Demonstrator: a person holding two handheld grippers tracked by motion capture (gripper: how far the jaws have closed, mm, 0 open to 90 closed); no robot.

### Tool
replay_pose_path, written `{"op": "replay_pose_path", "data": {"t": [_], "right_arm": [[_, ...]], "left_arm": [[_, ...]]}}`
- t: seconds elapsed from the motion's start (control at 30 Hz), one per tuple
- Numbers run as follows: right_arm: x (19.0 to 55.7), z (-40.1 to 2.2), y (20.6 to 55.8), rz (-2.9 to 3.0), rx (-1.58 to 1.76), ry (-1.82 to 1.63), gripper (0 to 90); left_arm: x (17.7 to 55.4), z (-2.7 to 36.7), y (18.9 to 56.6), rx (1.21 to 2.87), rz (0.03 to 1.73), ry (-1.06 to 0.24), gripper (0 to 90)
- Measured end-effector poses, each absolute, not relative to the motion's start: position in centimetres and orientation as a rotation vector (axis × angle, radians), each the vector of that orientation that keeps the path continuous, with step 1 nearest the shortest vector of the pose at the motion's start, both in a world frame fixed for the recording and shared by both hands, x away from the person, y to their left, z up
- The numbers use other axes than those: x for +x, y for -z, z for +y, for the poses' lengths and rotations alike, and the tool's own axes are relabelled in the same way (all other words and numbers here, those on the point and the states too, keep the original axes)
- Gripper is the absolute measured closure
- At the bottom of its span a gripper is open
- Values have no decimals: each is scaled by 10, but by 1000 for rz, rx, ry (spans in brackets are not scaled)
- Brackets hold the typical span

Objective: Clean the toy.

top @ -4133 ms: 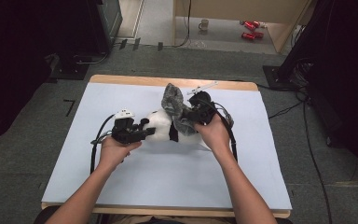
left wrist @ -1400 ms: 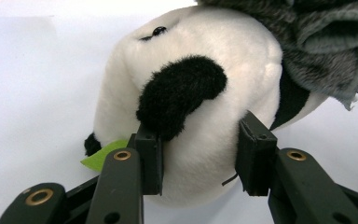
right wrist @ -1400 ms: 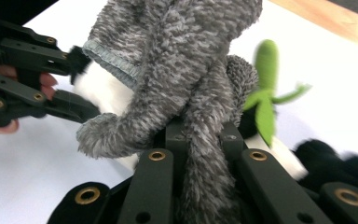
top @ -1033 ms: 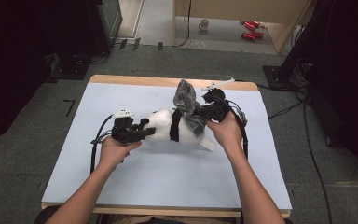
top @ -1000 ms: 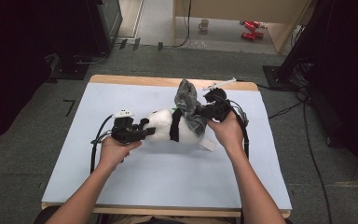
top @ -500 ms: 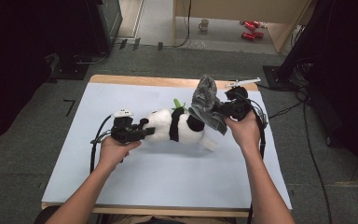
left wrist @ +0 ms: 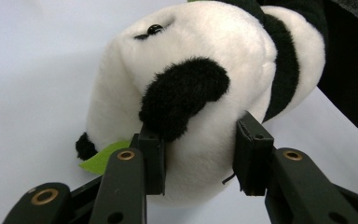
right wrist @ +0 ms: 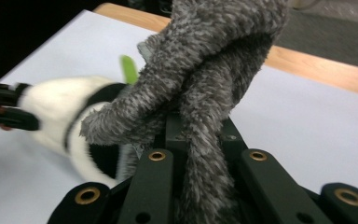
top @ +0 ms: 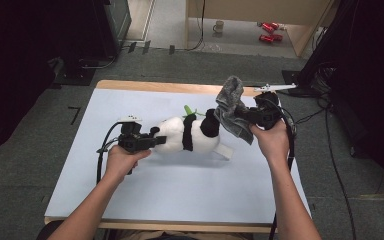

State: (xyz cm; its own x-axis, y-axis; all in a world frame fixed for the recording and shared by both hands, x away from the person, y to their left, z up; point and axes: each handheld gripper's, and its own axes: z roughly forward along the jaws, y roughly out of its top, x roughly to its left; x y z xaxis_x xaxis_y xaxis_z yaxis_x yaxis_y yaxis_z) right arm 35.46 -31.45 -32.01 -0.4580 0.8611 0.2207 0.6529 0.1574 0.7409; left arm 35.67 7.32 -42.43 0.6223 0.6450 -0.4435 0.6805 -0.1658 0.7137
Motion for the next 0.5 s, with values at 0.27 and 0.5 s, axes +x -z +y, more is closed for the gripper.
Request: {"op": "replay_pose_path", "data": {"t": [0.27, 0.5], "right_arm": [[341, -280, 304, 2264, 1324, -1286, 806], [338, -242, 322, 2396, 1236, -1266, 806]], "left_arm": [[354, 85, 409, 1835, 1149, 159, 632], [353, 85, 411, 1825, 1147, 115, 616]]}}
